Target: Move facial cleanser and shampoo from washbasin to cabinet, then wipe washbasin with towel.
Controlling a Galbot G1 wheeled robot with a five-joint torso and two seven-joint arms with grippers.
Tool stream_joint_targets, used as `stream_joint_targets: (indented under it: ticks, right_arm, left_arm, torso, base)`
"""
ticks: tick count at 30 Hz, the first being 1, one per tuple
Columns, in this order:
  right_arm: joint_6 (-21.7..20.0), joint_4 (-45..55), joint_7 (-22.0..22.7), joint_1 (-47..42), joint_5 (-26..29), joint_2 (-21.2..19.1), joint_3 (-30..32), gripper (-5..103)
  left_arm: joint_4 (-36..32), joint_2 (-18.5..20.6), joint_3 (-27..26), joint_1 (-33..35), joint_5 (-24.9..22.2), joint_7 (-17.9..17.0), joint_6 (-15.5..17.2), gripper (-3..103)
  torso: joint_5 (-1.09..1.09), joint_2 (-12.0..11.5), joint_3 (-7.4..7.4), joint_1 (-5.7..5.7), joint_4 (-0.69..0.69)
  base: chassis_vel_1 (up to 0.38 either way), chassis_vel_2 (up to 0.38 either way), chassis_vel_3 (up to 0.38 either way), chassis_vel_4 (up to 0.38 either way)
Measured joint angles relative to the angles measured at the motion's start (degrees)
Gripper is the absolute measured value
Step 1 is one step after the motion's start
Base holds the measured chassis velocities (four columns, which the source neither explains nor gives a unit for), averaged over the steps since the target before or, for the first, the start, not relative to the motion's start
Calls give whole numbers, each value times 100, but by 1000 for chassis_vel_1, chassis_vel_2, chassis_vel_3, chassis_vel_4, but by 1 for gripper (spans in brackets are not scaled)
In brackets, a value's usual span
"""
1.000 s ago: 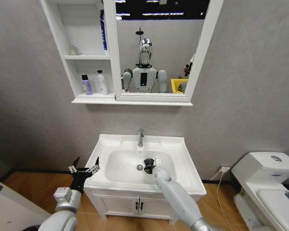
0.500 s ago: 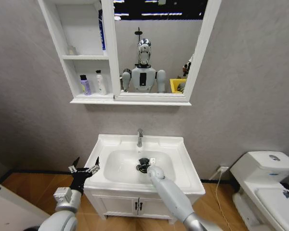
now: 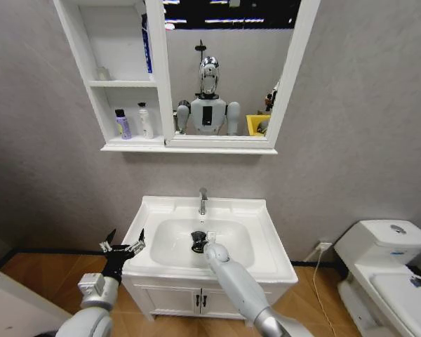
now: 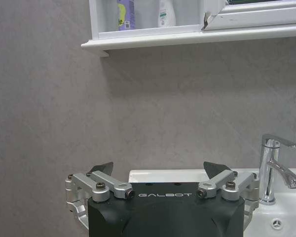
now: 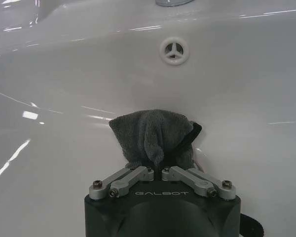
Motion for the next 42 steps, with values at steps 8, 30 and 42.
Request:
stream_joint_targets:
  ticks: [8, 30, 42]
  right_arm:
    - [-103, 321, 353, -152, 133, -310, 82, 2]
    - [123, 1686, 1369, -912, -785, -1021, 378, 2]
    - [1028, 2345, 1257, -1015, -2966, -1272, 842, 2]
  left_arm:
    - [0, 0, 0, 0, 0, 0, 0, 100]
    - [0, 0, 0, 0, 0, 0, 0, 100]
    - [0, 0, 0, 0, 0, 0, 0, 100]
  torso:
    - [3, 0, 0, 0, 2]
    - [0, -1, 0, 1, -2]
    - [0, 0, 0, 0, -1]
  base:
    - [0, 0, 0, 0]
    - [0, 0, 0, 0]
    - [0, 0, 0, 0]
